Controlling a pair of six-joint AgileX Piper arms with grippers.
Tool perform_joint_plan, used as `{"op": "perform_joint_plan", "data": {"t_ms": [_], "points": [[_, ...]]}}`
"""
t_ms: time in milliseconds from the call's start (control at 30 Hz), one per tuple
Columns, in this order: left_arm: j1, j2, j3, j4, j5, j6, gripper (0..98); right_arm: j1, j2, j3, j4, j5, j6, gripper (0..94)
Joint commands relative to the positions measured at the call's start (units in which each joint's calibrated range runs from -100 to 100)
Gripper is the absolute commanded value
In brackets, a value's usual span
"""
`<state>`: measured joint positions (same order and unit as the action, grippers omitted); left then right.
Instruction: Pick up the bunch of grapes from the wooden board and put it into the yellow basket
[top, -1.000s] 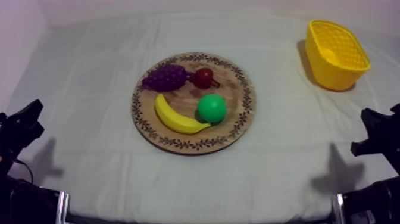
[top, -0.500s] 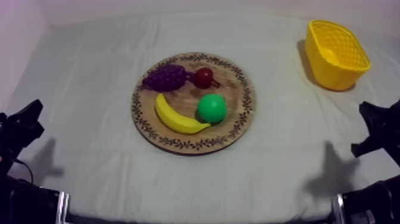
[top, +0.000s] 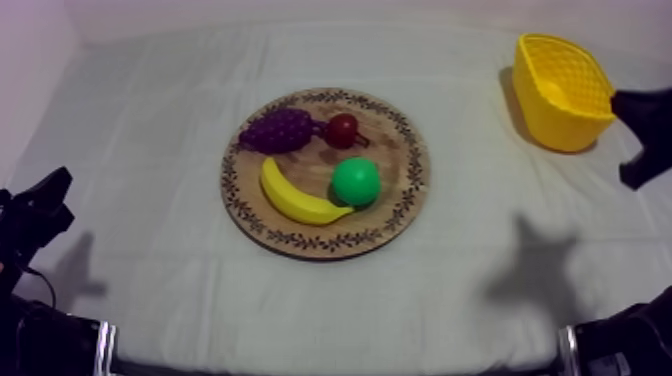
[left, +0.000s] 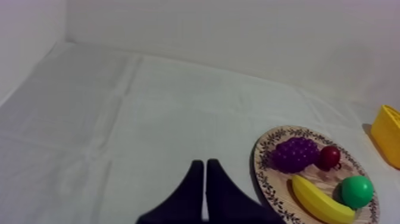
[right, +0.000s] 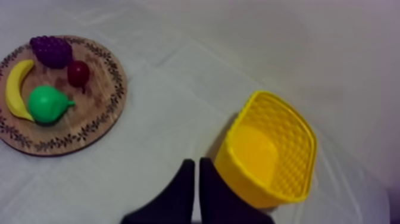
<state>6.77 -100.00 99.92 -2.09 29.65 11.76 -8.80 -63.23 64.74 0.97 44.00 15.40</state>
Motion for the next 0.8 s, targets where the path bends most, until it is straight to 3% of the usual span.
{"op": "perform_joint_plan", "data": {"t_ms": [0,500,767], "points": [[0.00,0.00,-0.03,0.02,0.01,0.01,0.1,-1.51,7.27,-9.37,0.60,0.80,-1.04,0.6],[0.00,0.00,-0.03,0.02,0.01,0.04,0.1,-10.44,30.40,-33.45,4.84,7.85,-3.72,0.6],[0.00,0.00,-0.03,0.02,0.01,0.04,0.1,-13.83,43.52,-46.80,4.89,14.04,-1.79,0.6]]}}
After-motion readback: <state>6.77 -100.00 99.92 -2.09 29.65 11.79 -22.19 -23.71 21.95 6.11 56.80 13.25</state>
